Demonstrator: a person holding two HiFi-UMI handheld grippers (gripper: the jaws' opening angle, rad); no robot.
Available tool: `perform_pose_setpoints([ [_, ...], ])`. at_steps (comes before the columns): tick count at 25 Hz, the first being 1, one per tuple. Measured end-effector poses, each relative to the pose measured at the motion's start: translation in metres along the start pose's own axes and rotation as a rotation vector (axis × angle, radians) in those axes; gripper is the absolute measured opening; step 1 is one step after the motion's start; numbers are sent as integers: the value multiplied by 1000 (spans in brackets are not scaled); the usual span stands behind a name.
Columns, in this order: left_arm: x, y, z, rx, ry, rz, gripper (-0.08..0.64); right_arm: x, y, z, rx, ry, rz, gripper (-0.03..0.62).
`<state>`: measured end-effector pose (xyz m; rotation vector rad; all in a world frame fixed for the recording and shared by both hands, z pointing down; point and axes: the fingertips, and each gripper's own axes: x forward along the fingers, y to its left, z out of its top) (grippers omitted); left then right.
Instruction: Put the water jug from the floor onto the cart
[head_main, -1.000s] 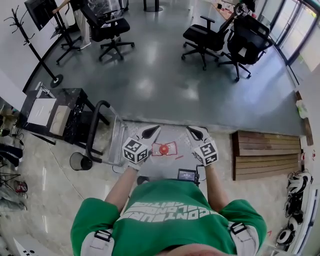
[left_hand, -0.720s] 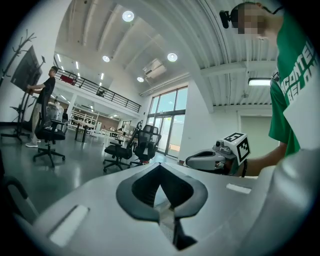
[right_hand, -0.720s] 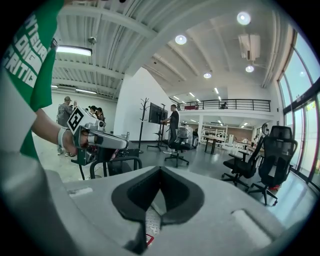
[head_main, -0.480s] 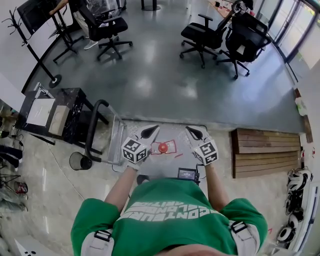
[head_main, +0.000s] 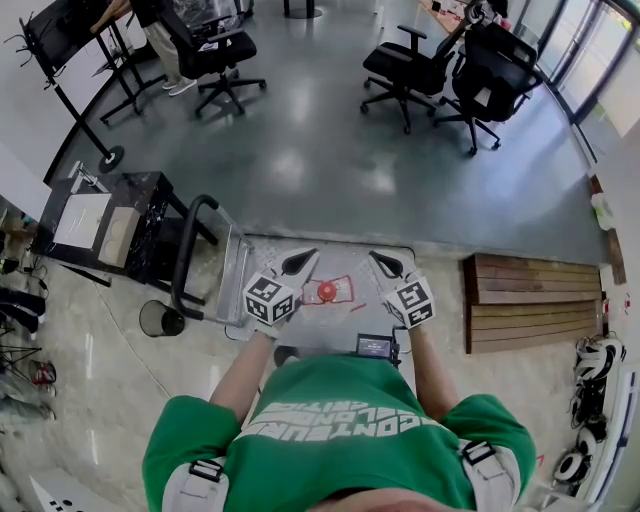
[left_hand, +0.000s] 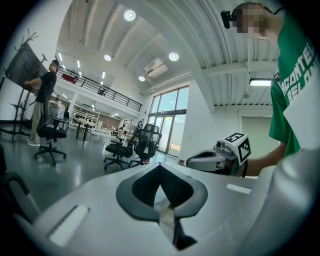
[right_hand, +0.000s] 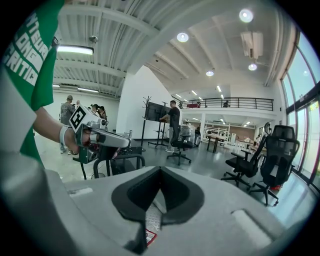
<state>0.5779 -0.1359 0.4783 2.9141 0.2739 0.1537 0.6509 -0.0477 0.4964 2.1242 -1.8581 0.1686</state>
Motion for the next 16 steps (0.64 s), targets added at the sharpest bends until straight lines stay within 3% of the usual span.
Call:
perform_pose_setpoints([
  [16, -2, 1, -2, 1, 7, 0, 14, -1, -6, -6, -4, 20, -43, -6],
])
